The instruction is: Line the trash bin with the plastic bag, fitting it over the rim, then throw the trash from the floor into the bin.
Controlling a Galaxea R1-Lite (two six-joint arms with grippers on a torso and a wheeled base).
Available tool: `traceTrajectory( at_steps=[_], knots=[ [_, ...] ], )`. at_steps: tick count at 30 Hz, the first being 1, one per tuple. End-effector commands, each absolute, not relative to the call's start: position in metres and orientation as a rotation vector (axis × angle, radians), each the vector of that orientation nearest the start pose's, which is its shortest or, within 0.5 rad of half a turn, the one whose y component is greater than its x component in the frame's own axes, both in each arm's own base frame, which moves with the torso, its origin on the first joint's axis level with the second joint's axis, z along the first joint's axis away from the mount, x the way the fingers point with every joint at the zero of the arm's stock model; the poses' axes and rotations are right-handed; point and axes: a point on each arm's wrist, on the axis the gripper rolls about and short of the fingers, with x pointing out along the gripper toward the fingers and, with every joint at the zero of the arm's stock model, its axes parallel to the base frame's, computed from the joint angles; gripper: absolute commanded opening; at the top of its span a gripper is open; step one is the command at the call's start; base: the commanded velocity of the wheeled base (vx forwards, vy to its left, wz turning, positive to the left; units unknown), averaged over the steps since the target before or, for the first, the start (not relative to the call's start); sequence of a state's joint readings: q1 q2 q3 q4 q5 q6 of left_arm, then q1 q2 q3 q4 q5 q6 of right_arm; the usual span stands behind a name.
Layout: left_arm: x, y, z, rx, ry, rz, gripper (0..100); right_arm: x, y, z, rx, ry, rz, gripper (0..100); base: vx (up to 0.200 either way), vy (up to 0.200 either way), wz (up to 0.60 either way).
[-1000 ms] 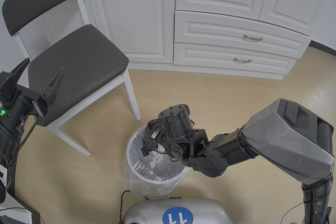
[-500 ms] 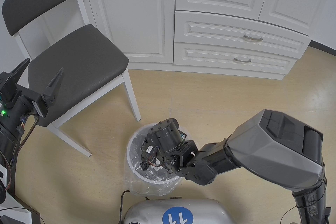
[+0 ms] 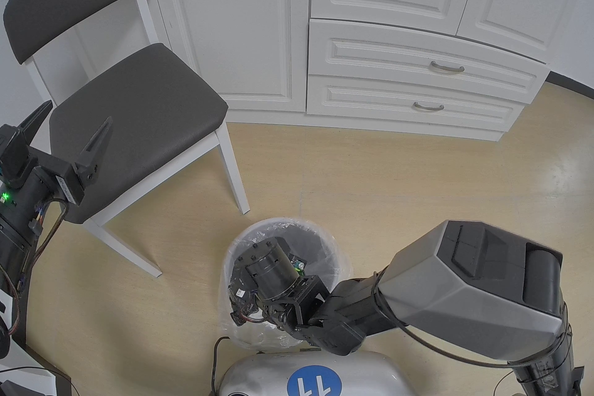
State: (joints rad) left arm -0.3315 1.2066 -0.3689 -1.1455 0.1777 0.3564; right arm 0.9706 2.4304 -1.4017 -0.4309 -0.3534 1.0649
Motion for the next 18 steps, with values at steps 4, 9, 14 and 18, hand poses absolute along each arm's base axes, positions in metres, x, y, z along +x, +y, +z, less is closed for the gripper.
traceTrajectory(
  at_steps=[4, 9, 14, 18],
  knots=[
    [0.157, -0.050, 0.232, 0.275, -0.319, -0.096, 100, 0.260, 0.386, 0.015, 0.612, 0.771, 0.302, 0, 0.000, 0.000, 0.00],
    [0.156, -0.050, 0.232, 0.275, -0.321, -0.099, 100, 0.275, 0.378, 0.022, 0.649, 0.743, 0.279, 0, 0.000, 0.000, 0.00],
    [0.156, -0.049, 0.233, 0.274, -0.326, -0.096, 100, 0.299, 0.359, 0.030, 0.675, 0.710, 0.227, 0, 0.000, 0.000, 0.00],
    [0.156, -0.049, 0.235, 0.269, -0.335, -0.093, 100, 0.316, 0.351, 0.032, 0.697, 0.687, 0.201, 0, 0.000, 0.000, 0.00]
  ],
)
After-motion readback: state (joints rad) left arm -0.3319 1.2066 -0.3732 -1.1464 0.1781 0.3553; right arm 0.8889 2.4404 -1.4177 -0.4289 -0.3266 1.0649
